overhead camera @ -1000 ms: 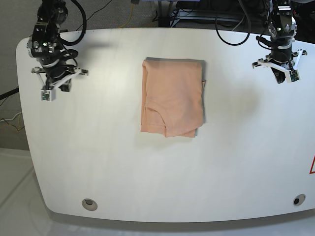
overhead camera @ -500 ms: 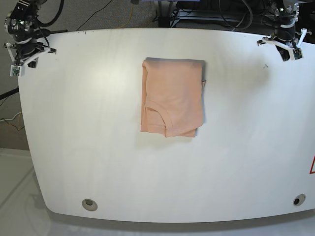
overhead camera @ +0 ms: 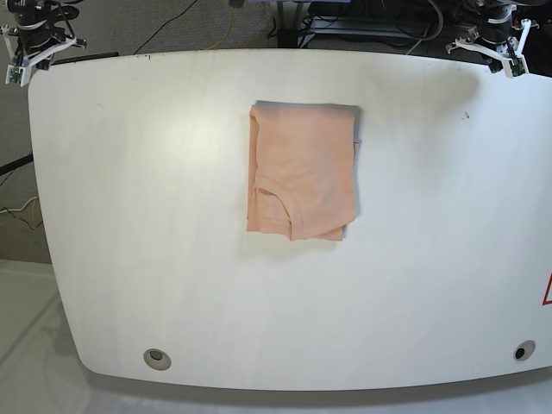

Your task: Fold the T-shirt properly

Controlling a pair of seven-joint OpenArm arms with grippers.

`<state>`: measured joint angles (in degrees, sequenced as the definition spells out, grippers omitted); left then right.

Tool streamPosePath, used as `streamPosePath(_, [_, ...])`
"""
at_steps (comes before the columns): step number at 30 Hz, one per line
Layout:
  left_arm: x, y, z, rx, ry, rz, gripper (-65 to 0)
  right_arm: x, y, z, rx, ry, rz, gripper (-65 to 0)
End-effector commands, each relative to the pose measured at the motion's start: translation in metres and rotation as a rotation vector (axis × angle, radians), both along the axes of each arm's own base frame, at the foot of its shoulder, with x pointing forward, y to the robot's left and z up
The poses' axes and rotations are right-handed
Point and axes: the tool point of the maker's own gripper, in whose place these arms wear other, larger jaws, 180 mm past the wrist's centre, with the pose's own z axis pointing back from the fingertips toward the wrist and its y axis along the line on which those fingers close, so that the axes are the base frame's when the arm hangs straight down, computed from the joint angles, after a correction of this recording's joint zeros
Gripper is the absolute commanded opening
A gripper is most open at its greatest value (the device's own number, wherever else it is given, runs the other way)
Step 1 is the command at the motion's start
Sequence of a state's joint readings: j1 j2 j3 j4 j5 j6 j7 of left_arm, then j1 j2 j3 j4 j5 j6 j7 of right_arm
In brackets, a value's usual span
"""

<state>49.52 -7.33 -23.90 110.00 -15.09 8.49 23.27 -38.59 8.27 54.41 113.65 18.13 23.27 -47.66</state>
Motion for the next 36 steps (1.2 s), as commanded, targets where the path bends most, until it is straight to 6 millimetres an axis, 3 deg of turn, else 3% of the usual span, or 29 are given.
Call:
streamPosePath(1, [-0.002, 0.000, 0.002, 0.003, 0.014, -0.005, -65.0, -0.017, -0.002, -0.002, -0.051, 0.041, 0.008, -64.5])
streamPosePath(9, [-0.017, -0.023, -0.018, -0.055, 0.079, -0.039, -65.0, -0.061, 0.026, -0.048, -0.045, 0.211, 0.079, -64.5])
streamPosePath(16, [-0.037, -0.052, -0.042, -0.130, 0.148, -0.054, -65.0, -0.096, 0.050, -0.092, 0.048, 0.241, 0.063, -64.5])
streamPosePath(23, [-0.056, -0.067, -0.062, -0.131, 0.192, -0.101, -65.0, -0.130, 0.047, -0.123, 0.083, 0.263, -0.042, -64.5])
streamPosePath(29, [-0.073, -0.095, -0.077, -0.108, 0.218, -0.209, -65.0, -0.156, 0.044, -0.141, 0.104, 0.255, -0.134, -64.5])
streamPosePath(36, [-0.092, -0.110, -0.094, -0.090, 0.274, -0.268, -65.0, -0.175, 0.057, -0.166, 0.148, 0.235, -0.184, -64.5])
